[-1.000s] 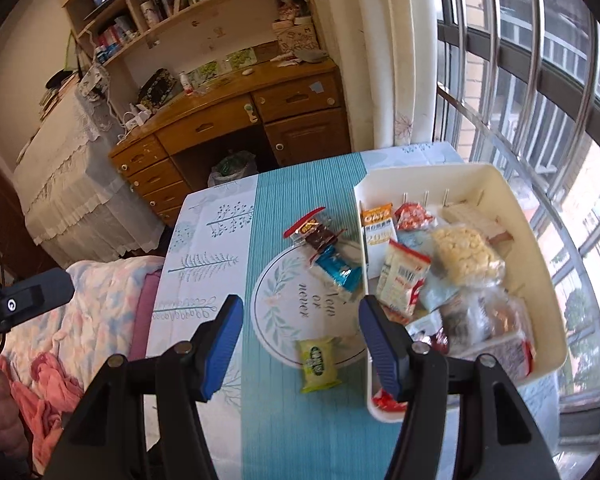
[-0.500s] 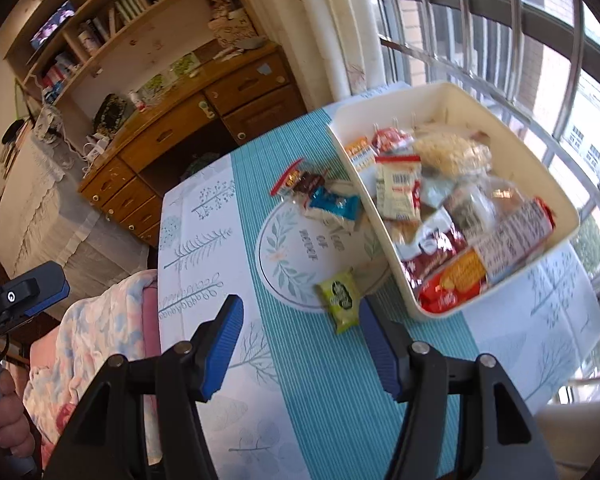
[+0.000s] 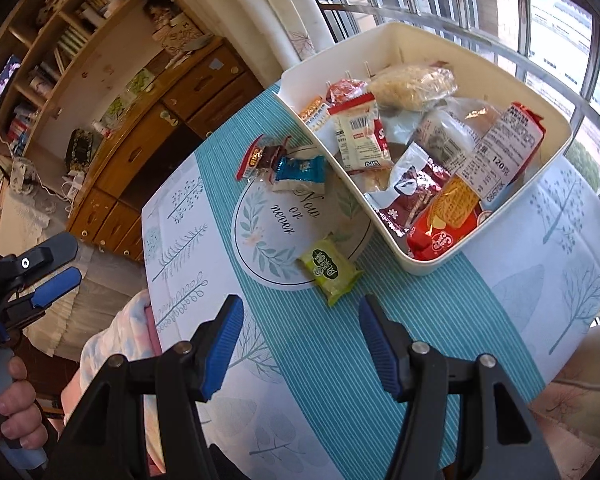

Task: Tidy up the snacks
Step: 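Withdraw both tools from the tray toward the remaining snacks, then lower left tool to red-lidded clear box while right tool reaches green packet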

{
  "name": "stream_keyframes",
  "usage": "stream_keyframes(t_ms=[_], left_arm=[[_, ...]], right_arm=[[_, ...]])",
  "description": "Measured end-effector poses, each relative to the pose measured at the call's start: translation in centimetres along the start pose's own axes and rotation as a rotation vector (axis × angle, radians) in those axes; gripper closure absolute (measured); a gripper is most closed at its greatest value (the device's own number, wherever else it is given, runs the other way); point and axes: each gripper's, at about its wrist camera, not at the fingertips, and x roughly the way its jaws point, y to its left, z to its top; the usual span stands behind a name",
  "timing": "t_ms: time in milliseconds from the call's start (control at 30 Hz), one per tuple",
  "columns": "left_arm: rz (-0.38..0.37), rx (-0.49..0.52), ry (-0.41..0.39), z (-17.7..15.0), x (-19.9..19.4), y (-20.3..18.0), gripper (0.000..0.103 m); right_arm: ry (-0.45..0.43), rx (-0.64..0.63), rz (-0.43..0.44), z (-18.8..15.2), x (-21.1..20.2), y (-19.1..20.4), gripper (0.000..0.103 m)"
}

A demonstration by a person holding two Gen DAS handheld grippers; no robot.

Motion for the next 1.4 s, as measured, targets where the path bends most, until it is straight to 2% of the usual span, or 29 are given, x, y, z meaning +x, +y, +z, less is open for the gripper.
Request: stream_keyframes(t_ms=[300, 500, 700, 967, 1200, 1400], left_arm=[[0.061, 0.026, 0.102, 5.4, 6.1, 0.1, 0.02], [0.088, 0.039, 0.184, 9.0, 11.2, 0.2, 0.02], [0.101, -0.002, 0.243, 11.6, 16.3, 0.4, 0.02], [0.019, -0.255, 0.296, 12.7, 21.7, 2.2, 0.021], [-0.03, -0.478, 0.343, 12.3, 25.6, 4.1, 0.021], [-0.039, -0.564, 0.363, 12.0, 27.7, 4.9, 0.021]], right_arm=[[0.042, -0.026, -0.013, 0.7, 3.2, 0.5, 0.042], [0.032, -0.164, -0.063, 0.6, 5.5, 2.3, 0.043], [-0.005, -0.359, -0.111, 0.4, 7.6, 4.4, 0.043], [-0.019, -0.515, -0.158, 0.7, 9.9, 4.7, 0.043], [0.024, -0.567, -0.169, 1.2, 11.4, 4.1, 0.044], [0.066, -0.559, -0.151, 1.3, 12.2, 3.7, 0.045]])
